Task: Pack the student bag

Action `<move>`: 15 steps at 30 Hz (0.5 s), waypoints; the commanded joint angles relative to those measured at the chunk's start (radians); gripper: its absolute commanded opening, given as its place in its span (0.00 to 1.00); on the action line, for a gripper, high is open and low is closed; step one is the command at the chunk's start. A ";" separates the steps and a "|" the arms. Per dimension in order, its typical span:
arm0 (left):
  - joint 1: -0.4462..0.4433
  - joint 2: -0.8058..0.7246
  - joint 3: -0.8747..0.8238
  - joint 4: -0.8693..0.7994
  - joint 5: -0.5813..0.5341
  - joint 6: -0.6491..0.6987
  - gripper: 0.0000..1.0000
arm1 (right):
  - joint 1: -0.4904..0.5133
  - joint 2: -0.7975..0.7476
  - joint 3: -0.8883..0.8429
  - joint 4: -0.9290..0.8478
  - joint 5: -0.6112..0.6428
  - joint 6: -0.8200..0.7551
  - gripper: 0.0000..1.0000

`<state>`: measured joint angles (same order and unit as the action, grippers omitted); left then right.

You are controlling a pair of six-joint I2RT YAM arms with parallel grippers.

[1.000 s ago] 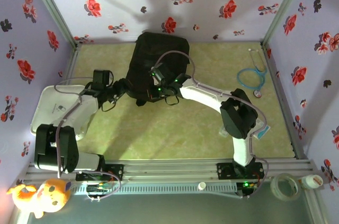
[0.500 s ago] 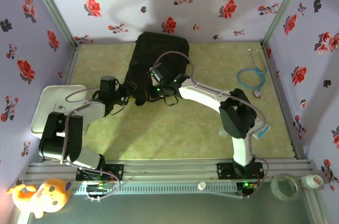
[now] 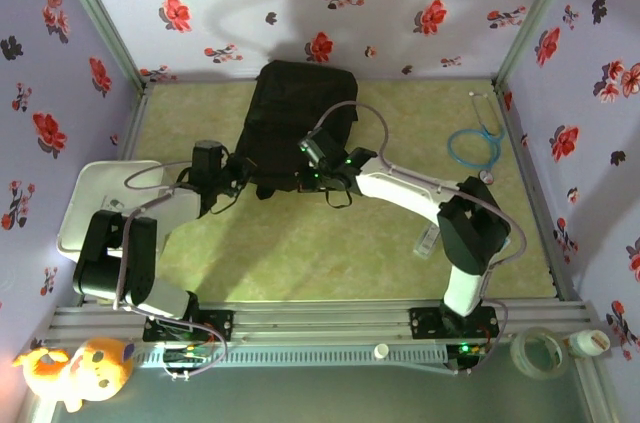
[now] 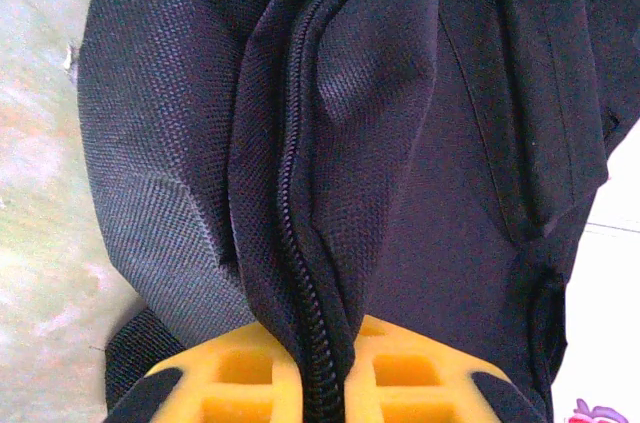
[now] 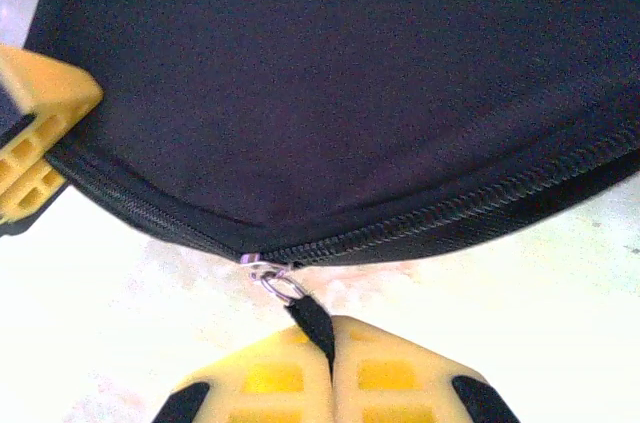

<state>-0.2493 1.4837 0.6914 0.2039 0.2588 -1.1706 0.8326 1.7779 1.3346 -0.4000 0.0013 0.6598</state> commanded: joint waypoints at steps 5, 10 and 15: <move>0.019 0.001 0.026 -0.077 -0.064 0.074 0.05 | -0.104 -0.074 -0.077 -0.041 0.154 0.090 0.00; 0.020 -0.005 0.038 -0.122 -0.050 0.107 0.04 | -0.148 -0.049 -0.042 -0.052 0.166 0.059 0.00; 0.019 -0.015 0.044 -0.165 -0.035 0.146 0.04 | -0.197 0.001 0.012 -0.090 0.172 0.021 0.00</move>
<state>-0.2512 1.4837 0.7147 0.1253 0.2623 -1.0897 0.6853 1.7634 1.3014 -0.4164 0.0681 0.7025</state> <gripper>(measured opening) 0.100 0.044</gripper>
